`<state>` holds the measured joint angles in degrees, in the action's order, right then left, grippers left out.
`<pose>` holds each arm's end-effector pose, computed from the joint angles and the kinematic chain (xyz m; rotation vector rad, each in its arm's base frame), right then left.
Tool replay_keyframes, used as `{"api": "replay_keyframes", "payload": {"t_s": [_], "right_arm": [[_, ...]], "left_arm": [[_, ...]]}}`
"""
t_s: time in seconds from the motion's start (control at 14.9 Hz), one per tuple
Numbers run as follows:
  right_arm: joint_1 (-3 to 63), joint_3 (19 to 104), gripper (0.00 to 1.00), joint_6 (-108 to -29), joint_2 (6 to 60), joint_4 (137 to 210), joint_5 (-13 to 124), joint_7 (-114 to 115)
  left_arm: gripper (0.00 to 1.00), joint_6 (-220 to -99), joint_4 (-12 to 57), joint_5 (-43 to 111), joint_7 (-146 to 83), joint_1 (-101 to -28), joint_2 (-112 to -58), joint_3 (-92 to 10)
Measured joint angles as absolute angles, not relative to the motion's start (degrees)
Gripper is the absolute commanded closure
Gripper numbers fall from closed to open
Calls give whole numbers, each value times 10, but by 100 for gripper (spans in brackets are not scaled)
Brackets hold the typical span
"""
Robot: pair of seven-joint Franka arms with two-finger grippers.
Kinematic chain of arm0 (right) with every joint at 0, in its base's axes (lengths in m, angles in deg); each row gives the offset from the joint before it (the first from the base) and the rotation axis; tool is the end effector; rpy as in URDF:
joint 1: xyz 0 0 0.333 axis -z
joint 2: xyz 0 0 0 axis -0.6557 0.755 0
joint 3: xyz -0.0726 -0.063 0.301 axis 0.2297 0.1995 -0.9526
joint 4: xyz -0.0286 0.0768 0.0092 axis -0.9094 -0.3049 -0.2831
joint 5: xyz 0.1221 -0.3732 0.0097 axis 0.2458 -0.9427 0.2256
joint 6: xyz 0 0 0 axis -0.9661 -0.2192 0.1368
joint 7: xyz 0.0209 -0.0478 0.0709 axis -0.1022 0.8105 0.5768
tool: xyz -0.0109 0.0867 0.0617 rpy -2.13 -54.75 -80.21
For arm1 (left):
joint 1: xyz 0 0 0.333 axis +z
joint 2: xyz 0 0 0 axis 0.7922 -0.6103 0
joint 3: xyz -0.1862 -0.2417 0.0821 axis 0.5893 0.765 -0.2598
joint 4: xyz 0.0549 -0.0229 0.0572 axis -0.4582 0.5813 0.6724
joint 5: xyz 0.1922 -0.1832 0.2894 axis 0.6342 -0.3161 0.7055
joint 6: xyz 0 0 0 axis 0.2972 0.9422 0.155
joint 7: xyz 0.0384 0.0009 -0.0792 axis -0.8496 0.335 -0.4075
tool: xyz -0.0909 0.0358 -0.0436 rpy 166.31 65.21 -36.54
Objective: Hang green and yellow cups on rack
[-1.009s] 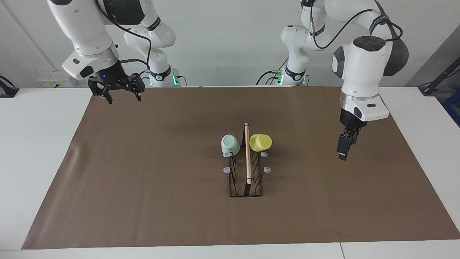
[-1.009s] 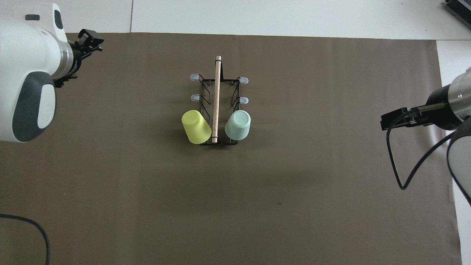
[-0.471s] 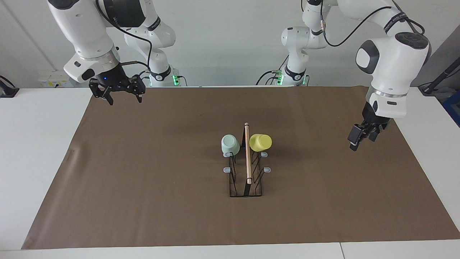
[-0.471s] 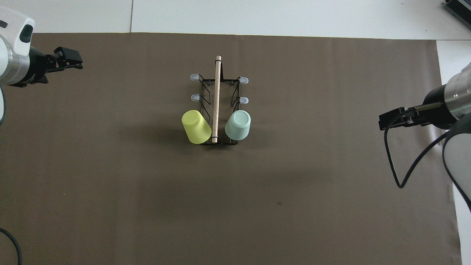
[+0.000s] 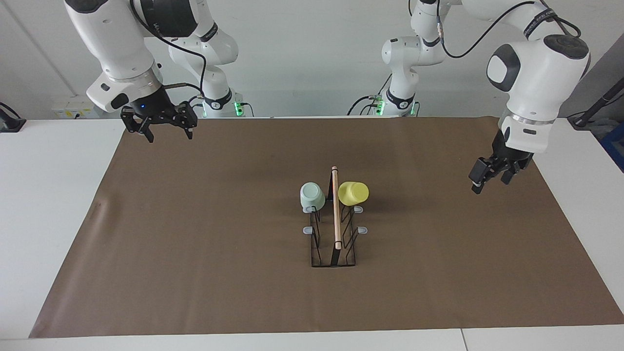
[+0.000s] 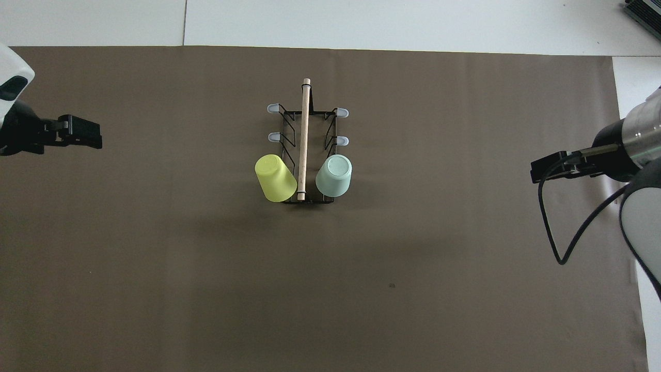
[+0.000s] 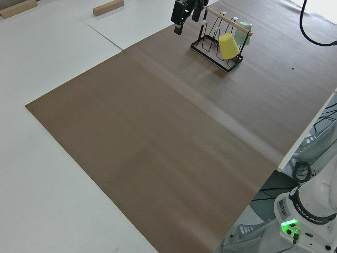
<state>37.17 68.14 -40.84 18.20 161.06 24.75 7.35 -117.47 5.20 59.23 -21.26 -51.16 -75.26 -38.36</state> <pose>0.5540 0.0401 0.6083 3.1332 0.1363 -0.0603 0.5646 -0.0442 0.6126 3.1387 0.0189 0.1009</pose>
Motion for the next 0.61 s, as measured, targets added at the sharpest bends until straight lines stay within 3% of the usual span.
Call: {"api": "replay_keyframes", "payload": {"t_s": [0.2,0.61], "right_arm": [[371,681,0,-408,182,1611,248,74],[371,681,0,-408,182,1611,248,74]], "left_arm": [[0,-1111,52,590,-206,-514,-720,-373],[0,-1094,52,590,-177,-512,-716,-379]]}}
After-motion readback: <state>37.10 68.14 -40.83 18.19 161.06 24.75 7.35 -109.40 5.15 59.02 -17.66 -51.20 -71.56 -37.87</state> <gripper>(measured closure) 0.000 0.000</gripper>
